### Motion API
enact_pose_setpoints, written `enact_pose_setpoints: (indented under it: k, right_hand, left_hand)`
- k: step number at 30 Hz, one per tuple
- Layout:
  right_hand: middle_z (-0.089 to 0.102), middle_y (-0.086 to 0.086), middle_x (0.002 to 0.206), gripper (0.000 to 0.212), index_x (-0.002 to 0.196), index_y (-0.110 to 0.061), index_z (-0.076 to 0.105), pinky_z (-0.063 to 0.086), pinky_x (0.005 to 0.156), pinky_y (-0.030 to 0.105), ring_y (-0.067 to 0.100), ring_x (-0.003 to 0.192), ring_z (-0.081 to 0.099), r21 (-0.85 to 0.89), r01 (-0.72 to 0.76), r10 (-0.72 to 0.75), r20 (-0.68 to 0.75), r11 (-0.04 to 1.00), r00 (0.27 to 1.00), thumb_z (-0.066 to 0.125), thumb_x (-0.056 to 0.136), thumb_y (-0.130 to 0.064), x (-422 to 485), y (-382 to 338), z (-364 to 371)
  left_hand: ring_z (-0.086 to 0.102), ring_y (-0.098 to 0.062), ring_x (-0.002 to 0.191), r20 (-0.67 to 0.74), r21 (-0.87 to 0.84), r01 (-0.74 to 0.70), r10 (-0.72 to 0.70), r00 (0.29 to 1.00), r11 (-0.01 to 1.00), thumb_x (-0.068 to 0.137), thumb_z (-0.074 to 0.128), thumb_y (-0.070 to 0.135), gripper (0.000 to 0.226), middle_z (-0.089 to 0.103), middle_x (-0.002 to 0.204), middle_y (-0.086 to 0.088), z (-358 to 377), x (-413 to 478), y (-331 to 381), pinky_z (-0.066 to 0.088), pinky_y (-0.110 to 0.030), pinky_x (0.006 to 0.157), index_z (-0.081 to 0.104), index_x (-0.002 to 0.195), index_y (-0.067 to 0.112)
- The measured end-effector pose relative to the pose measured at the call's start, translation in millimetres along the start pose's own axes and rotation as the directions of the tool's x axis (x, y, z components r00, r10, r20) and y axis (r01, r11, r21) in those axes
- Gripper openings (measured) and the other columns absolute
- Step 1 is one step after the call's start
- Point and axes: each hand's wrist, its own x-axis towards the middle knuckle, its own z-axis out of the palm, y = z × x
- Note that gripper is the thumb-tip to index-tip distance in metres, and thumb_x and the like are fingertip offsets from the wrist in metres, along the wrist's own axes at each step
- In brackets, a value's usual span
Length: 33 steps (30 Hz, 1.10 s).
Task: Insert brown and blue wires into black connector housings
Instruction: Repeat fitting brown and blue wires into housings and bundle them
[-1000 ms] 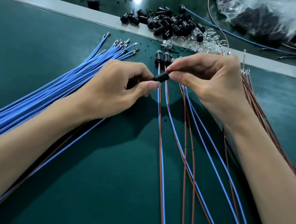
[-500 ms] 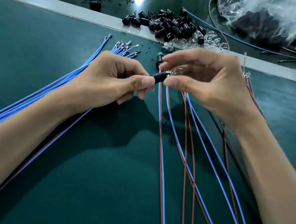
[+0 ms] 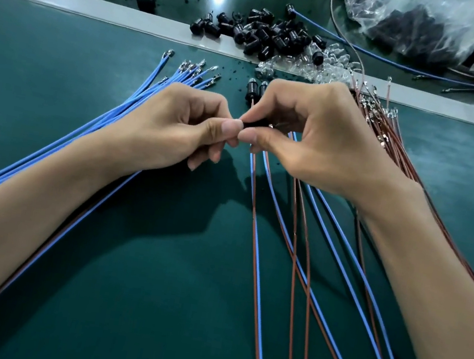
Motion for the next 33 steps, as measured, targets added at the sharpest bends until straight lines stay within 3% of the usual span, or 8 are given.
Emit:
enact_pose_setpoints:
  k: [12, 14, 17, 20, 24, 27, 29, 33]
  right_hand:
    - [0.071, 0.011, 0.085, 0.014, 0.084, 0.002, 0.066, 0.054, 0.073, 0.043, 0.026, 0.077, 0.067, 0.065, -0.014, 0.017, -0.041, 0.998, 0.999, 0.071, 0.08, -0.01, -2, 11, 0]
    - [0.07, 0.01, 0.084, 0.012, 0.085, 0.0, 0.067, 0.055, 0.07, 0.037, 0.02, 0.075, 0.068, 0.106, -0.037, 0.042, -0.048, 0.994, 0.998, 0.071, 0.079, -0.01, -2, 13, -1]
    - [0.066, 0.0, 0.076, 0.01, 0.089, -0.002, 0.066, 0.048, 0.06, 0.014, 0.001, 0.063, 0.06, 0.2, -0.059, 0.077, -0.083, 0.978, 0.993, 0.071, 0.081, -0.006, -2, 16, 1]
    - [0.065, 0.005, 0.079, 0.01, 0.093, -0.006, 0.063, 0.053, 0.068, 0.021, 0.01, 0.069, 0.063, 0.321, -0.089, 0.134, -0.121, 0.943, 0.984, 0.068, 0.084, -0.004, -2, 17, 7]
    - [0.063, -0.008, 0.072, 0.016, 0.097, -0.014, 0.056, 0.05, 0.068, 0.018, 0.004, 0.066, 0.063, 0.549, -0.116, 0.275, -0.217, 0.828, 0.937, 0.06, 0.088, -0.001, 3, 17, 8]
    - [0.064, -0.007, 0.065, 0.018, 0.101, -0.018, 0.052, 0.05, 0.066, 0.019, 0.004, 0.064, 0.062, 0.645, -0.161, 0.431, -0.285, 0.747, 0.856, 0.06, 0.09, -0.005, 7, 19, 8]
    - [0.065, -0.005, 0.067, 0.018, 0.103, -0.019, 0.053, 0.05, 0.067, 0.021, 0.005, 0.064, 0.063, 0.592, -0.223, 0.474, -0.308, 0.774, 0.825, 0.063, 0.09, -0.01, 8, 21, 11]
    - [0.069, -0.003, 0.078, 0.024, 0.11, -0.02, 0.065, 0.054, 0.08, 0.028, 0.011, 0.072, 0.066, 0.203, -0.331, 0.383, -0.325, 0.921, 0.865, 0.069, 0.086, -0.019, 10, 22, 19]
  left_hand:
    - [0.039, -0.006, 0.035, -0.048, 0.061, -0.024, 0.027, 0.998, 0.998, 0.086, 0.052, 0.027, 0.022, 0.054, 0.046, 0.008, -1, 2, -3, 0.032, -0.014, 0.04, 0.057, 0.068, 0.015]
    - [0.041, -0.006, 0.035, -0.048, 0.041, -0.025, 0.027, 0.998, 0.999, 0.087, 0.054, 0.026, 0.022, 0.054, 0.046, 0.008, 0, 2, -3, 0.032, -0.013, 0.041, 0.058, 0.069, 0.013]
    - [0.049, -0.007, 0.04, -0.06, -0.01, -0.024, 0.023, 0.998, 1.0, 0.09, 0.059, 0.026, 0.025, 0.057, 0.049, 0.007, 0, 3, -2, 0.035, -0.011, 0.043, 0.06, 0.071, 0.009]
    - [0.056, -0.007, 0.051, -0.057, 0.005, -0.037, 0.038, 0.998, 0.999, 0.088, 0.059, 0.029, 0.024, 0.064, 0.056, 0.003, 0, 0, -1, 0.042, -0.017, 0.052, 0.066, 0.074, 0.01]
    - [0.056, -0.004, 0.055, -0.014, 0.014, -0.05, 0.05, 0.999, 0.999, 0.084, 0.062, 0.033, 0.026, 0.068, 0.063, -0.004, 1, -4, 0, 0.043, -0.011, 0.057, 0.07, 0.073, 0.011]
    - [0.058, -0.016, 0.052, 0.084, 0.186, -0.135, 0.121, 0.989, 0.973, 0.084, 0.063, 0.03, 0.024, 0.067, 0.058, 0.0, 8, -2, 1, 0.046, -0.029, 0.052, 0.068, 0.066, 0.016]
    - [0.056, -0.018, 0.052, 0.142, 0.286, -0.244, 0.211, 0.967, 0.926, 0.086, 0.064, 0.029, 0.021, 0.062, 0.058, 0.006, 12, -2, 2, 0.041, -0.034, 0.05, 0.064, 0.065, 0.026]
    - [0.057, -0.016, 0.054, 0.125, 0.318, -0.314, 0.289, 0.949, 0.894, 0.086, 0.057, 0.034, 0.017, 0.062, 0.061, 0.006, 12, -4, 4, 0.044, -0.034, 0.051, 0.066, 0.074, 0.024]
